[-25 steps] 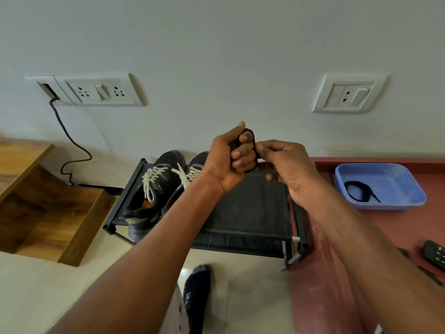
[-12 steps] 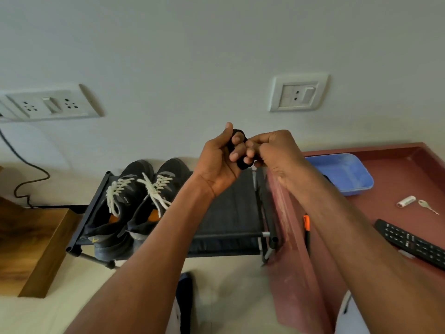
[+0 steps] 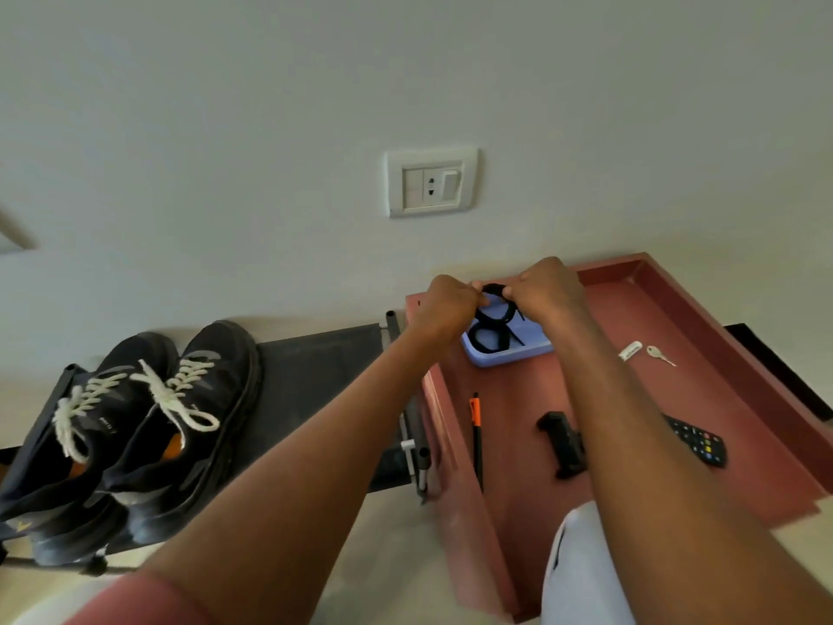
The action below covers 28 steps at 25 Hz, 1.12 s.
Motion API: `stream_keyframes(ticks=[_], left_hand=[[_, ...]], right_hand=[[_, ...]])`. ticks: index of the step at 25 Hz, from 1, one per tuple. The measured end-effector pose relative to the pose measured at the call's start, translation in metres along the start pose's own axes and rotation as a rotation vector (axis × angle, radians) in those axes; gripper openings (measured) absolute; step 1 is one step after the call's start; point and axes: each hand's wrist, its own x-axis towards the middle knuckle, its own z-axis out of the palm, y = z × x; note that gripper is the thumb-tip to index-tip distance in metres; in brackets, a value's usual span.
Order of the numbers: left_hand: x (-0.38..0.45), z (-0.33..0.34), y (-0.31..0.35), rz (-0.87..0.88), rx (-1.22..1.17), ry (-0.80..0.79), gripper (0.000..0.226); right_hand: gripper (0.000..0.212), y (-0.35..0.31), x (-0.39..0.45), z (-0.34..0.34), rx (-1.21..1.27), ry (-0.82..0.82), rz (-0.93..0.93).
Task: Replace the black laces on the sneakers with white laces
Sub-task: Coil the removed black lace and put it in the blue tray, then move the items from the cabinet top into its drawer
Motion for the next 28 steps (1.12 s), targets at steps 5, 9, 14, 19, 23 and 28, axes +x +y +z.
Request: stream_keyframes(ticks=[5,9,14,19,23,28], left_hand=[[0.011,0.024,-0.017,0.138,0.541,0.088,0.038],[0.007,0.023,-0.033,0.229,0.874,0.139,0.019],[0.003,0.016,-0.042,0.249,0.870,0.068,0.024],[-0.013,0.007,-0.046,0.285,0.731,0.065,0.045],[-0.058,-0.011,-0.054,0.384,0.723,0.068,0.045],[-0.103,-0.039,-0.045,0.377,0.707,0.133,0.045]], right_hand=[[0.023,0.020,0.017,0.010,-0.176,-0.057,0.079],[0.017,0.021,0.019,0.025,-0.192,-0.091,0.103],[0.009,0.021,0.015,0.035,-0.226,-0.089,0.099],[0.016,0.019,0.014,0.030,-0.234,-0.086,0.063],[0.025,0.013,0.001,0.020,-0.174,0.020,-0.036],[0.022,-0.006,-0.047,0.015,0.089,0.183,-0.148]])
